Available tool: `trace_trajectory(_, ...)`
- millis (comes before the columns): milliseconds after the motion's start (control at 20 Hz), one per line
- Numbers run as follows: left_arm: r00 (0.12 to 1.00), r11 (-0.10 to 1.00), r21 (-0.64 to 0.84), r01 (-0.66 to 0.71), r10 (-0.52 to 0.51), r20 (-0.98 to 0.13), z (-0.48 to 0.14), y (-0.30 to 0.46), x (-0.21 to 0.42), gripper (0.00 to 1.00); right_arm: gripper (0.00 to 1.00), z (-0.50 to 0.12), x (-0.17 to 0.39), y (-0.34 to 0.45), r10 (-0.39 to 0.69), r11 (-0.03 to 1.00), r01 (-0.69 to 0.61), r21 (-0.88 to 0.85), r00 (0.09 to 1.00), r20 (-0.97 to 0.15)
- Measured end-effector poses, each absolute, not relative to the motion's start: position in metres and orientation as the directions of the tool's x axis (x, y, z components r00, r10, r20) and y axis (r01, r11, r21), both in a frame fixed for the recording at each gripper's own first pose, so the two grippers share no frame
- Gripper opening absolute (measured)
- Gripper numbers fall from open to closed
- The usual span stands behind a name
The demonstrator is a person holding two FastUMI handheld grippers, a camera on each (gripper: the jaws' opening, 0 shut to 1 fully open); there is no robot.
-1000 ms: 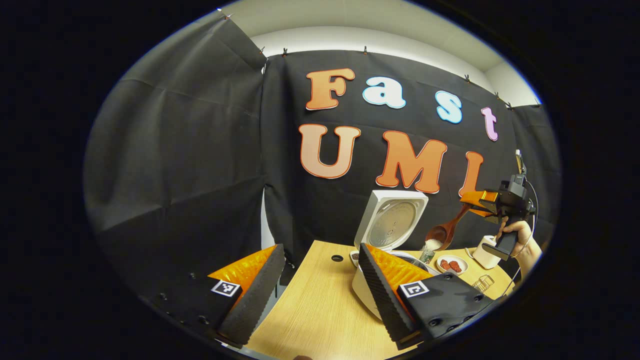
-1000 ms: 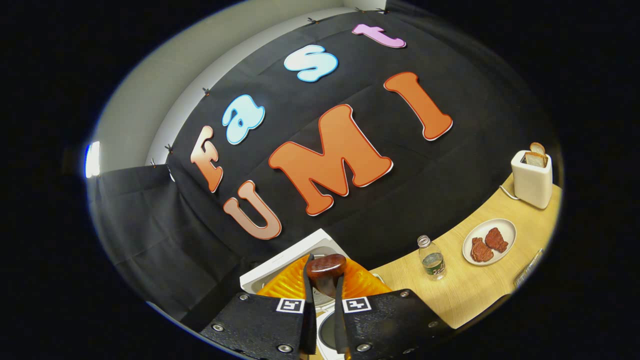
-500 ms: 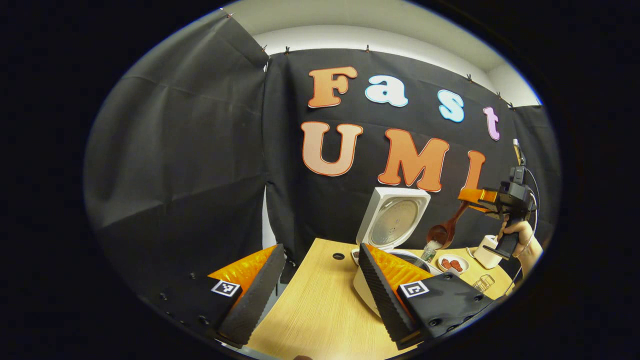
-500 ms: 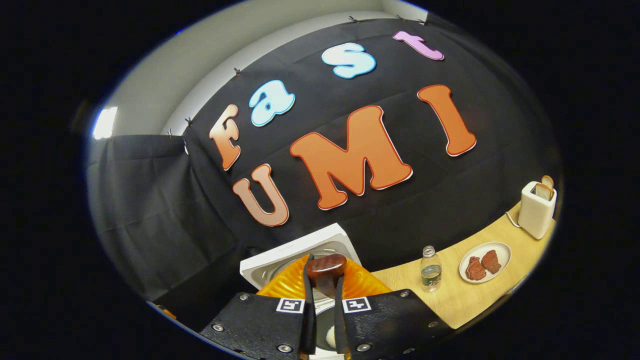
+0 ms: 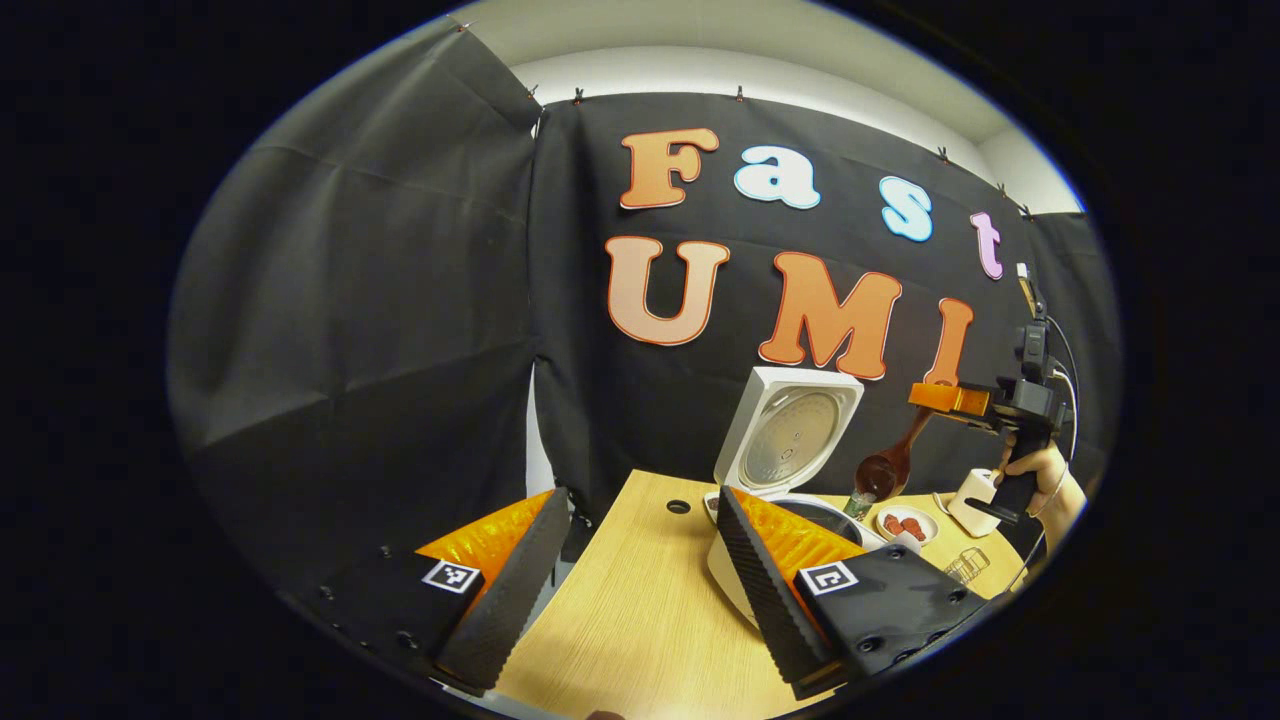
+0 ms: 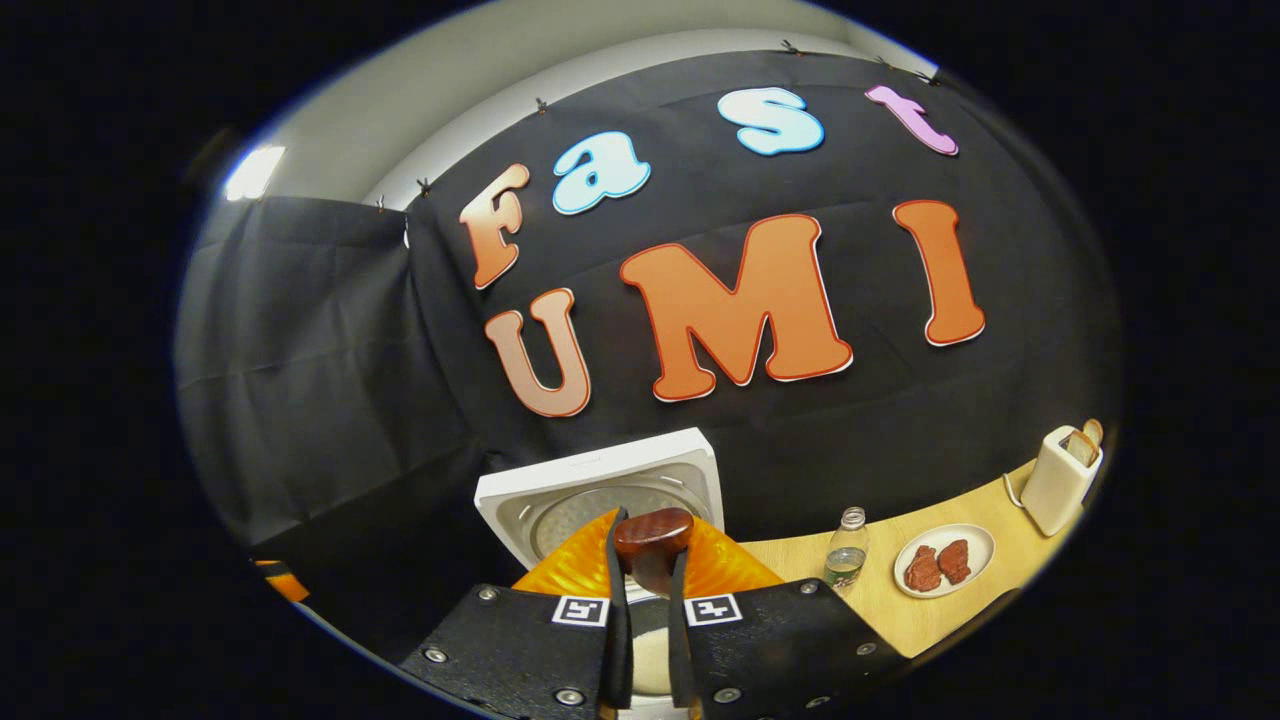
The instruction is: Close the left gripper, press the button to open the rice cooker; take a wooden spoon from the chopstick holder with the right hand, scoop a spoonful of rice and pour it into the rice cooker, then put the wooden spoon back into the chopstick holder.
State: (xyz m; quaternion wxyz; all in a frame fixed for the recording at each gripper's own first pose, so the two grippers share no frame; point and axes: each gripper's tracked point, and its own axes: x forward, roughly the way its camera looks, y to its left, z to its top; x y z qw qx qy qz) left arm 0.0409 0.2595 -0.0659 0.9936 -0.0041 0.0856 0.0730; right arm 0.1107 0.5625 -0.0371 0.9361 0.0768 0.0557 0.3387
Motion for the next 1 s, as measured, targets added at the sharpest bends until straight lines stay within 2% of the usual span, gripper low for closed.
trace_trajectory(200,0.972,0.989,0.009,-0.148,0.147,-0.183,-0.071,0.257,0.037,1.00,0.13,-0.038,0.100,0.566,0.664,0.745,-0.654,0.132,0.746,-0.052)
trace_trajectory(500,0.973,0.988,-0.009,-0.155,0.151,-0.173,-0.066,0.246,0.036,1.00,0.13,-0.035,0.098,0.540,0.670,0.732,-0.645,0.220,0.740,-0.056)
trace_trajectory(1000,0.983,0.991,-0.015,-0.135,0.132,-0.128,-0.050,0.188,0.054,1.00,0.13,-0.024,0.124,0.399,0.575,0.790,-0.542,0.287,0.817,-0.042)
